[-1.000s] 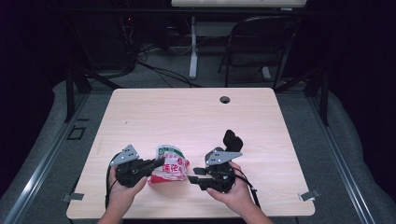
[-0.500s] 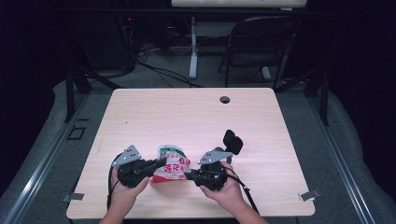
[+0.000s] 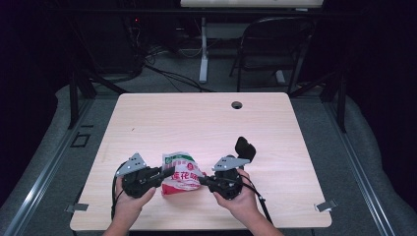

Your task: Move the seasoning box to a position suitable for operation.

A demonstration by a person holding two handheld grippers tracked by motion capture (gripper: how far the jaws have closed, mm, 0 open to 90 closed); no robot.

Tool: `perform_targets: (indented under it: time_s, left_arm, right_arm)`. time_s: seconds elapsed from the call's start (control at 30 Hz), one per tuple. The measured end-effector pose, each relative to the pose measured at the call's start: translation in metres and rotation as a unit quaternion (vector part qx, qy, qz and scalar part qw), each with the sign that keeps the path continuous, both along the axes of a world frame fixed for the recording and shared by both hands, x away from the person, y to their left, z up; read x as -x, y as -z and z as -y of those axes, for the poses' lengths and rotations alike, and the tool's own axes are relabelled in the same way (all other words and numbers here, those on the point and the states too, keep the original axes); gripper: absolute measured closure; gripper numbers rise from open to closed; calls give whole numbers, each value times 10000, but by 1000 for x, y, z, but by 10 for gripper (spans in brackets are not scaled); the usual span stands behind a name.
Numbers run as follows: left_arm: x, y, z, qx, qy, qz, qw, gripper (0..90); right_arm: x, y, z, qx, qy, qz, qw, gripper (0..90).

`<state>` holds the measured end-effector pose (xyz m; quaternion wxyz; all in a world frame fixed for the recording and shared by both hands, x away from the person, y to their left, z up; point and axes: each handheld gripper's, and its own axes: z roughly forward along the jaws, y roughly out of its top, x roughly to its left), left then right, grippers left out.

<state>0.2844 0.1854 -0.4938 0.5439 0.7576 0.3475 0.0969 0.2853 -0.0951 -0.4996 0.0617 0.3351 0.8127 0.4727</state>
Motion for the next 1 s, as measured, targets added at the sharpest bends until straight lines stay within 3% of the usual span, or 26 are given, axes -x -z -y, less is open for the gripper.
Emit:
perform_targets:
  time_s: [0.1,0.13,0.17,0.37,0.5,0.57,0.73,1.0]
  left_arm:
    - [0,0,1,-12,62,31,10000,765]
    - [0,1,1,-8,62,75,10000,694]
    - [0,3,3,-62,42,111,9999,694]
    - [-2,18,8,-416,82,230,9988,501]
    - [-6,30,8,-404,241,-8,9989,431]
    - [-7,36,8,-501,320,-76,9982,431]
    - [-9,48,11,-469,545,-344,9968,411]
    - [-13,62,20,-629,617,-539,9946,346]
  right_arm:
    - [0,-4,4,-33,67,35,10000,900]
    - [-1,-5,6,-66,83,26,9999,900]
    - [-1,-5,6,-66,83,26,9999,900]
    - [-2,-5,9,-45,122,-18,9999,900]
    - [-3,-4,11,-59,131,-31,9999,900]
    - [-3,-4,13,-54,132,-29,9999,900]
    - [-2,-3,17,-82,163,-46,9998,900]
    - [0,-1,20,-114,135,-64,9998,900]
